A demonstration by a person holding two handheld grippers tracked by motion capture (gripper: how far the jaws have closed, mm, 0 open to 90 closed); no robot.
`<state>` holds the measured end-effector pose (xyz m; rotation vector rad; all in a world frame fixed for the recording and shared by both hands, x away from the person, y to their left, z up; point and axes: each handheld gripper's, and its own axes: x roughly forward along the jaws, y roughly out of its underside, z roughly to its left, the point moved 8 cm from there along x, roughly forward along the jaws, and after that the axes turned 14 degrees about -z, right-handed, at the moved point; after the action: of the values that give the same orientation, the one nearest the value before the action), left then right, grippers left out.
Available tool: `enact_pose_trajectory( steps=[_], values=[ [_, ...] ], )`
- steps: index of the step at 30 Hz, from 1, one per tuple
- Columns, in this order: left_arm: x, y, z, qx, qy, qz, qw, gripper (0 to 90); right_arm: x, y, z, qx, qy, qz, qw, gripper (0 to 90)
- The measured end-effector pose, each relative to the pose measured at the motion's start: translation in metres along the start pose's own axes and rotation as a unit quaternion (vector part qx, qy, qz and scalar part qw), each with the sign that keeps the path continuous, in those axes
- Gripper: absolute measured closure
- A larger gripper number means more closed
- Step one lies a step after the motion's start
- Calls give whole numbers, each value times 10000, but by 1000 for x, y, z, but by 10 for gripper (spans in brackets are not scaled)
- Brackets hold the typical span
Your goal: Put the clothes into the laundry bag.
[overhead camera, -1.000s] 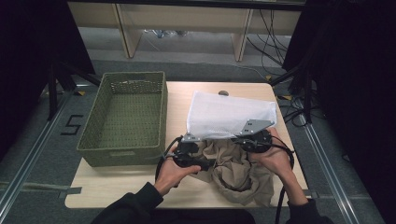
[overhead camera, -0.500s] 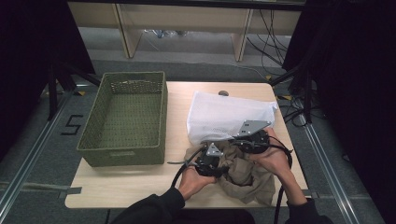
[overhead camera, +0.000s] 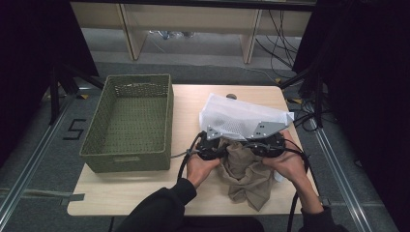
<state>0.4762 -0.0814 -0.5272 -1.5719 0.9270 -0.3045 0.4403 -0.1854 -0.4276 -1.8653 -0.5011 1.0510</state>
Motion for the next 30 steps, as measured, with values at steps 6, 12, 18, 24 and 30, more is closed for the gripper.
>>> enact_pose_trajectory(
  steps=[6, 12, 18, 24, 30],
  values=[
    [-22, 3, 2, -198, 163, 166, 9995, 451, 9, 11, 2, 4, -60, 134, 9999, 898],
    [-66, 1, -19, 67, 591, 522, 9969, 211, 8, 9, 3, 19, -78, 145, 9999, 897],
    [-69, 42, -47, 566, 1060, 957, 9881, 173, 10, 8, 5, 33, -71, 176, 9998, 896],
    [-42, 60, -48, 801, 583, 1174, 9881, 161, 12, 7, 5, 16, -130, 163, 9998, 894],
    [-20, 47, -47, 619, 627, 699, 9937, 701, 9, 5, 6, -20, -115, 135, 9998, 894]
  ],
)
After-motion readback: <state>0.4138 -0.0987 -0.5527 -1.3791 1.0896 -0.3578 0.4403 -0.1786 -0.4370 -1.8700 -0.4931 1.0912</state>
